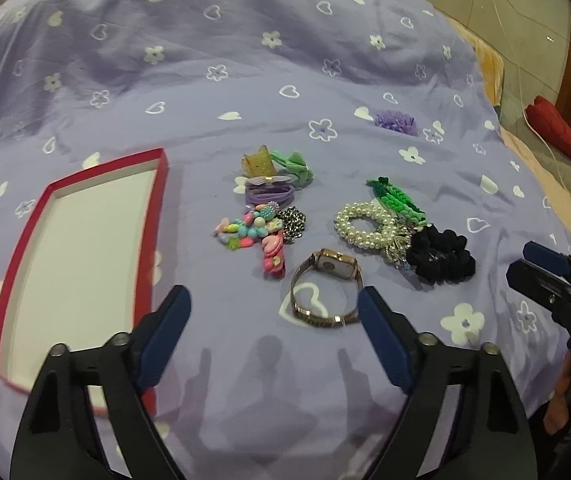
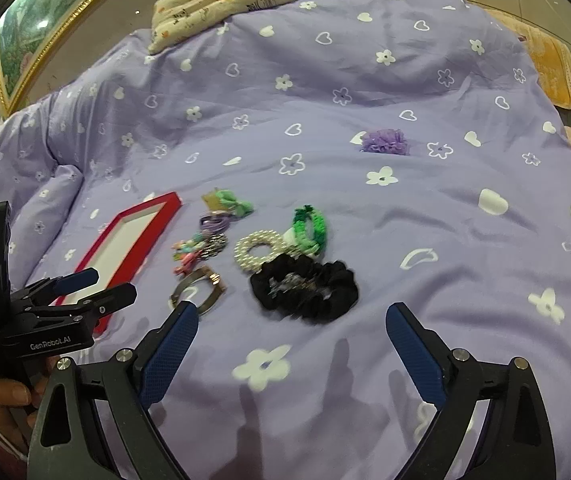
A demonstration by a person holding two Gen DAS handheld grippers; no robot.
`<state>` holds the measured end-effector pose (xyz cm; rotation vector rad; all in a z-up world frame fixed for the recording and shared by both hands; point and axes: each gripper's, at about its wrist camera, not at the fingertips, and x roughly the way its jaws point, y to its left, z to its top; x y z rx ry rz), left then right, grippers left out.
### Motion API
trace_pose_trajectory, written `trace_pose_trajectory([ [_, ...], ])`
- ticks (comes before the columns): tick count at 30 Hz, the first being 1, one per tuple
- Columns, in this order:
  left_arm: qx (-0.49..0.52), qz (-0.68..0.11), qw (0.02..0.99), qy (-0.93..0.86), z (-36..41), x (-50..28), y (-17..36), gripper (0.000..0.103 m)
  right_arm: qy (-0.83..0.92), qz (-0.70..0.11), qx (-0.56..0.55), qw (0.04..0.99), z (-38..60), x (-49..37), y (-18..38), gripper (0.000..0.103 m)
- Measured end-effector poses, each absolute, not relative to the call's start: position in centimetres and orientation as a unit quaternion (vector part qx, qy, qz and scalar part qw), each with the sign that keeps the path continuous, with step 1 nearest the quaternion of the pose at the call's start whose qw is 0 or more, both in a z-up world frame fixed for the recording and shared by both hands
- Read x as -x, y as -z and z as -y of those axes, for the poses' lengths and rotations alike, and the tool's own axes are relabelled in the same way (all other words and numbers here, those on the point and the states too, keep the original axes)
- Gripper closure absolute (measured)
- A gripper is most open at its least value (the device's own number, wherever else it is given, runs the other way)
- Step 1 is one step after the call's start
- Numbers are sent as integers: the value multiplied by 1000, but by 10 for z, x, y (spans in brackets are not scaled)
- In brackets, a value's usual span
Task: Organize jewelry
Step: 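Grasp the gold watch with the left tool while the right tool grasps the black scrunchie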
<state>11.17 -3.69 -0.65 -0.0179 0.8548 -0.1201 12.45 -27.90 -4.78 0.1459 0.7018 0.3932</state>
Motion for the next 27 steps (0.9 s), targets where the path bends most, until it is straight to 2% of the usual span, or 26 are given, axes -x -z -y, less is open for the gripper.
trace_pose_trajectory([
  [4, 9, -438, 897, 65, 39, -131, 20, 37, -182, -367, -64, 910, 280, -148, 54, 22],
  [8, 7, -459, 885, 74, 41, -144, 33, 42, -175, -384, -53, 905, 277, -165, 61, 33],
  [12, 5, -473, 877, 87, 44, -152, 41, 47, -166, -399, -41, 901, 275, -176, 69, 38],
  [14, 2, -479, 873, 93, 47, -156, 45, 51, -163, -410, -39, 896, 275, -183, 75, 44],
  [18, -2, -490, 865, 110, 53, -161, 53, 71, -163, -429, -34, 888, 272, -191, 87, 54],
  [20, -2, -489, 864, 118, 54, -161, 54, 76, -164, -433, -31, 886, 269, -192, 90, 68],
  [24, 5, -487, 862, 138, 56, -160, 54, 99, -171, -432, -32, 885, 267, -190, 91, 86],
  [27, 13, -483, 863, 148, 54, -155, 50, 100, -173, -421, -36, 889, 266, -185, 86, 93],
])
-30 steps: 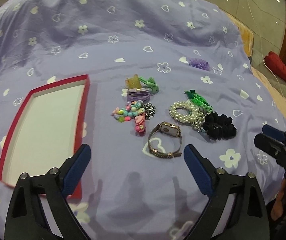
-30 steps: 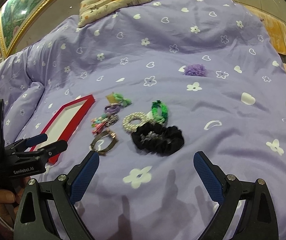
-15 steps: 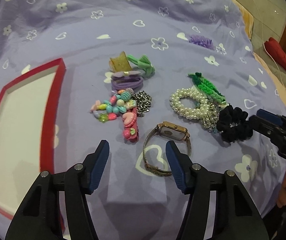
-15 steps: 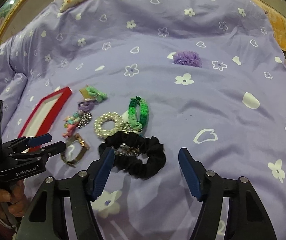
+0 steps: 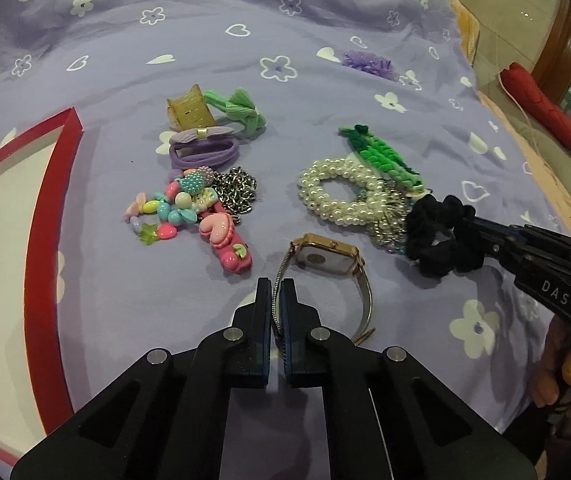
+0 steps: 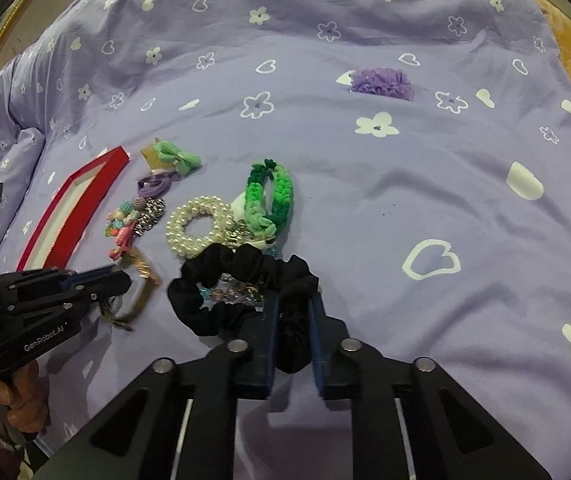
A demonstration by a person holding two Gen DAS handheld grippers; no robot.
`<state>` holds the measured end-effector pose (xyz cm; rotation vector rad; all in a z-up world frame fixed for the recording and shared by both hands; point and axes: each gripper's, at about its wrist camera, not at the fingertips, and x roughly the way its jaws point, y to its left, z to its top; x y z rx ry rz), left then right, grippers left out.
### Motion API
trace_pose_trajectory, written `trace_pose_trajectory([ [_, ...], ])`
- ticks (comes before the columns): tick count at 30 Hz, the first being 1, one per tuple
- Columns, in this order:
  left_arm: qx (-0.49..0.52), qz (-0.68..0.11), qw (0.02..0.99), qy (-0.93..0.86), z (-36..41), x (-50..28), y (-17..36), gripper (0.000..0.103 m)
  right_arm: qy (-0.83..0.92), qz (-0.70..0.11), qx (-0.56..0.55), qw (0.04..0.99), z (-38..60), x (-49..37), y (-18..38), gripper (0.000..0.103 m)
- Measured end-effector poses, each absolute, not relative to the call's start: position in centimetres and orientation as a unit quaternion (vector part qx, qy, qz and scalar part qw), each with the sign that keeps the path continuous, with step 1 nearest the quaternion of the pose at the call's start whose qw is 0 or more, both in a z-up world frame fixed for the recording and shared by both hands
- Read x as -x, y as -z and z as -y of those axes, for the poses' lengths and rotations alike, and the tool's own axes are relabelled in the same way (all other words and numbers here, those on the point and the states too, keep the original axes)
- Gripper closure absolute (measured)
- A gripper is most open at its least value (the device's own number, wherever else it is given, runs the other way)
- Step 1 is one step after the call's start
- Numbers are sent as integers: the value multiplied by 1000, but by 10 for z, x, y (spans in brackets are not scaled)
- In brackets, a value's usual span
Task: Organize jewelry
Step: 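Grasp the gold watch with the left tool while the right tool grasps the black scrunchie, then carry the watch into the tray with the left tool while the right tool carries the scrunchie there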
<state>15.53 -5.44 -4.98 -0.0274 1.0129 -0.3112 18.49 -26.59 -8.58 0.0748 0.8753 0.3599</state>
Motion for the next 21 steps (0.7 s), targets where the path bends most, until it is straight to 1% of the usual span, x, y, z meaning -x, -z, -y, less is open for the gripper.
trace_pose_trajectory([
  [9, 41, -456, 877, 145, 34, -131, 26, 100, -202, -383, -55, 900, 255, -166, 54, 94],
  [21, 83, -419, 900, 88, -36, -98, -6, 100, -270, -368, -53, 888, 195, -153, 30, 94],
])
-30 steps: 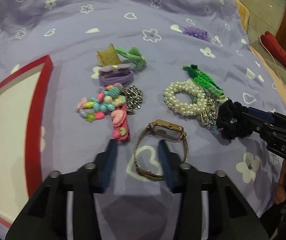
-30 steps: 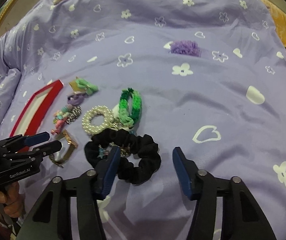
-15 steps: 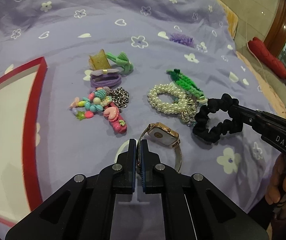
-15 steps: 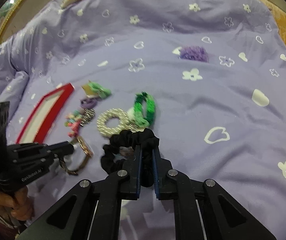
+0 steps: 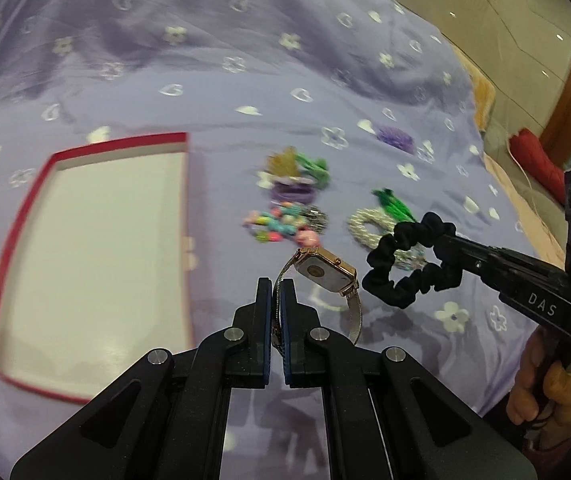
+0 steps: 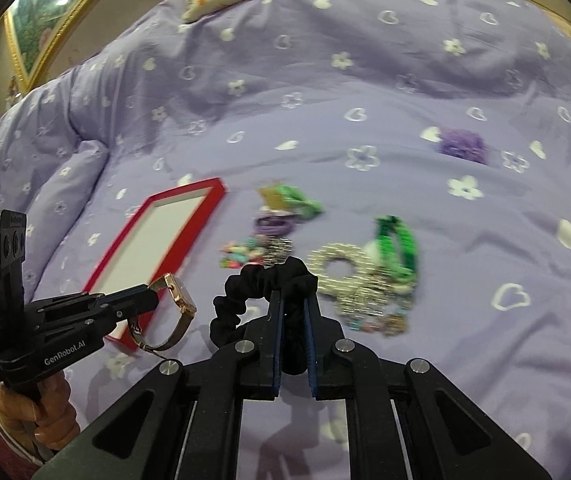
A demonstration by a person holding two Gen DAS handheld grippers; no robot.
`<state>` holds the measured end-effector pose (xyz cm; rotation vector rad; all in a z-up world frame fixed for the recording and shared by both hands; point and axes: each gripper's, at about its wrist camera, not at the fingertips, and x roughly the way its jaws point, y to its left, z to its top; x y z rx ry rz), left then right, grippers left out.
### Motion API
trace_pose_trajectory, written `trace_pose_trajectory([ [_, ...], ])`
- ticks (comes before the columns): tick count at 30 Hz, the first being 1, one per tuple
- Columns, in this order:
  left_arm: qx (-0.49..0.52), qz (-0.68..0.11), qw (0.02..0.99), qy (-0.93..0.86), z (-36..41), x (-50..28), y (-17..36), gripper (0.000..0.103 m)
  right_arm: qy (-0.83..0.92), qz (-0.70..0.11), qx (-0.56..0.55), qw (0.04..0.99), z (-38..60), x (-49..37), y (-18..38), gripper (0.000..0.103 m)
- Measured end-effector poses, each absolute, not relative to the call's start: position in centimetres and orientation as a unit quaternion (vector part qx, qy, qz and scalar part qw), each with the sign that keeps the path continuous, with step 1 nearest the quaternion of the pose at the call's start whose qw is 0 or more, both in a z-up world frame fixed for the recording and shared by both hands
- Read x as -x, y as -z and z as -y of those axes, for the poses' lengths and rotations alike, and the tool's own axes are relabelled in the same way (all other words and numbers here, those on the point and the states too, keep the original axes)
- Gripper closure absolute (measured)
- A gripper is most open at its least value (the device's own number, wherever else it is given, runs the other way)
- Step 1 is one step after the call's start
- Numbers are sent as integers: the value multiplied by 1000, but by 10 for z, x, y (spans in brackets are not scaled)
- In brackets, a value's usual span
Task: Organize jewelry
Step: 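Carry the watch into the tray with the left tool while the right tool carries the scrunchie there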
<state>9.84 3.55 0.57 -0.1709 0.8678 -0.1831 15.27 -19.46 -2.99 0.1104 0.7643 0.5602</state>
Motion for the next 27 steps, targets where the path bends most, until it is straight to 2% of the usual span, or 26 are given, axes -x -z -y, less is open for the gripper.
trace_pose_trajectory([
  [16, 124, -415, 901, -16, -144, -79, 2, 100, -375, -369, -28, 850, 72, -148, 20, 94],
  [27, 139, -437, 886, -70, -201, -77, 27, 100, -416, -406, 14, 813, -5, -147, 44, 94],
])
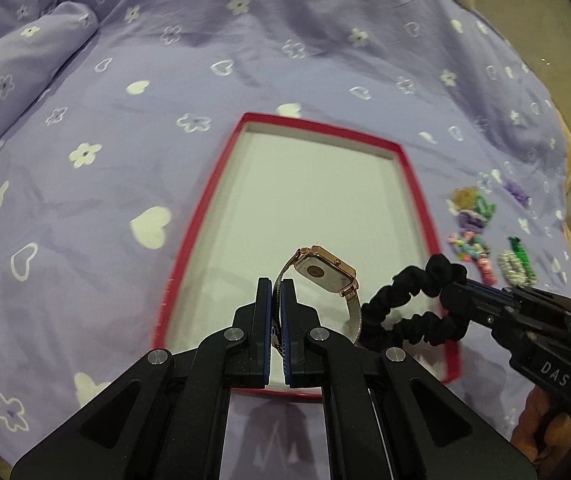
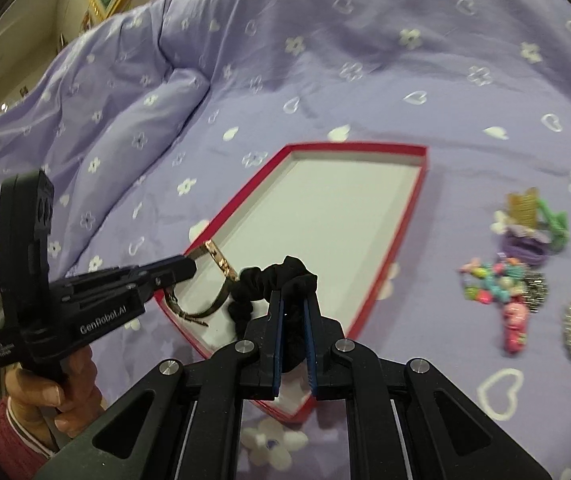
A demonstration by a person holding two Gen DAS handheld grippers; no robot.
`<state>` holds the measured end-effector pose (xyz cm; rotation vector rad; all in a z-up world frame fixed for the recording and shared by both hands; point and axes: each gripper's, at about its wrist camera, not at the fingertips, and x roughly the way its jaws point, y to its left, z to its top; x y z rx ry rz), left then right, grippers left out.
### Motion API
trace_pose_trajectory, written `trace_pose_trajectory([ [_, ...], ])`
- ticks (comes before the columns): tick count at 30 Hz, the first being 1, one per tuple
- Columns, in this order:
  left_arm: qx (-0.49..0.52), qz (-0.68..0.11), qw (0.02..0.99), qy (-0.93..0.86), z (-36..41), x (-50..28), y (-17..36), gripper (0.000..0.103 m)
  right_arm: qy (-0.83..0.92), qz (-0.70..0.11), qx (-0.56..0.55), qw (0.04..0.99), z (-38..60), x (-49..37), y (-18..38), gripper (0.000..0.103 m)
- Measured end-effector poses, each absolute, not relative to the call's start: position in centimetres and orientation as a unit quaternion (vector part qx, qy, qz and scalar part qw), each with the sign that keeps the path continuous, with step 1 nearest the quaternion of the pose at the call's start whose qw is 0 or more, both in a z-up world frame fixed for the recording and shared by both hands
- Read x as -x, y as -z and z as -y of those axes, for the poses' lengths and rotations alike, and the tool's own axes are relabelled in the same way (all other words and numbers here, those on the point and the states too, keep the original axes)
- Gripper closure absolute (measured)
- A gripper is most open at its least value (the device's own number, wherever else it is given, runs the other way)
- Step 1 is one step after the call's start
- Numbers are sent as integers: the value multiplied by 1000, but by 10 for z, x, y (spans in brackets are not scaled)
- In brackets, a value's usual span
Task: Organize jewelry
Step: 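Carry the watch into the tray with the left tool while the right tool carries the scrunchie there, then open both tools and move them back to the jewelry pile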
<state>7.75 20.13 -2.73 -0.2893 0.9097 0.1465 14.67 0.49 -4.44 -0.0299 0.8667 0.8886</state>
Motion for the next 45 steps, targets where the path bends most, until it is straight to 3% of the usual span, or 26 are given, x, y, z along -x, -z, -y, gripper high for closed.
trace_pose_trajectory([
  [12, 135, -478, 864, -81, -211, -85, 59, 100, -413, -446, 88, 789, -36, -152, 72, 94],
  [20, 133, -490, 857, -89, -212, -88, 67, 99, -415, -453, 98, 783, -40, -153, 75, 85],
  [23, 130, -491, 856, -93, -211, -87, 67, 94, -420, -452, 93, 782, -39, -153, 73, 75],
  [25, 127, -489, 858, -97, -212, -87, 65, 84, -422, -449, 89, 783, -36, -152, 71, 68],
  [30, 123, -472, 867, -105, -211, -80, 52, 61, -422, -438, 69, 790, -21, -148, 61, 67],
  [45, 101, -436, 892, -70, -160, -86, 6, 49, -354, -409, -25, 840, 84, -155, 38, 63],
])
